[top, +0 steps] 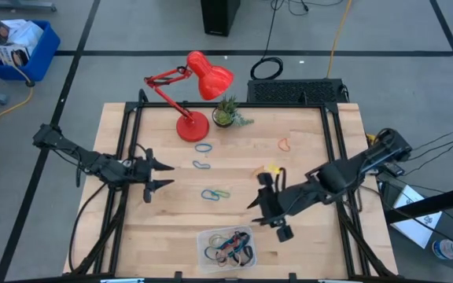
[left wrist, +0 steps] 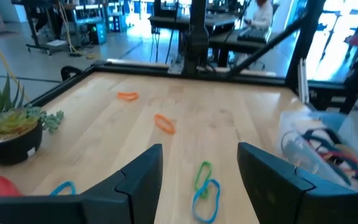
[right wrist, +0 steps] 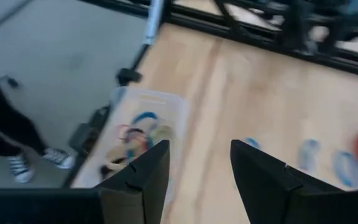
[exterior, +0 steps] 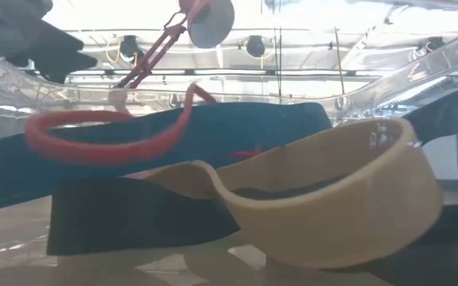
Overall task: Pick and place rubber bands into bin
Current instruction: Put the blue rubber band into the transparent bin
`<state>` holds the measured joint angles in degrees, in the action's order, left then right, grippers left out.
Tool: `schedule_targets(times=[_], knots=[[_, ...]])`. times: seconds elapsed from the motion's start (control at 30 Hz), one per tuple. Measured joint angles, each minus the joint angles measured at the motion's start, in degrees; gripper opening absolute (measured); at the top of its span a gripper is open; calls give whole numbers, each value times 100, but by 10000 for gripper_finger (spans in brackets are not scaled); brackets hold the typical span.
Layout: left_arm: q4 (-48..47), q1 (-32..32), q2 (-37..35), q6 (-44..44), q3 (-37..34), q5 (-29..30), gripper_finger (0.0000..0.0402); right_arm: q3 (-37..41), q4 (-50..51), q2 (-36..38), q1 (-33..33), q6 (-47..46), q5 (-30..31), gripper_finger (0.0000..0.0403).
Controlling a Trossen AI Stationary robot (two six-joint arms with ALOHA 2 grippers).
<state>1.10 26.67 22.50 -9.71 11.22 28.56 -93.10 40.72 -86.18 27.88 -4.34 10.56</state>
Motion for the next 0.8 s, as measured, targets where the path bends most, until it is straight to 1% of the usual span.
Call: schedule_targets(times=[0.07, 0.13, 0.23, 0.3, 0.43, 0.53, 0.6, 0.7, 0.8], knots=[[150, -1, -2, 3, 0, 0, 214, 41, 153, 176, -18, -44, 350, 163], [279, -1, 0, 23, 0, 0, 214, 271, 160, 418, -24, -82, 788, 163], [377, -1, -2, 15, -1, -2, 214, 928, -109, 857, -32, -159, 1396, 166], [374, 0, 0, 33, 0, -1, 214, 1483, -330, 1184, -77, -404, 1628, 166], [424, 0, 0, -185, 0, -1, 214, 2722, -997, 1924, -213, -1002, 1666, 160], [755, -1, 0, -411, 0, -10, 214, 3726, -1840, 2496, -312, -1389, 1656, 155], [877, -1, 48, -405, 52, -68, 214, 4386, -2511, 2860, -392, -1510, 1648, 153], [895, -1, 345, -138, 313, -92, 214, 5272, -3501, 3344, -549, -1599, 1666, 151], [826, -5, 942, 532, 777, -92, 214, 5972, -4445, 3743, -719, -1599, 1664, 150]])
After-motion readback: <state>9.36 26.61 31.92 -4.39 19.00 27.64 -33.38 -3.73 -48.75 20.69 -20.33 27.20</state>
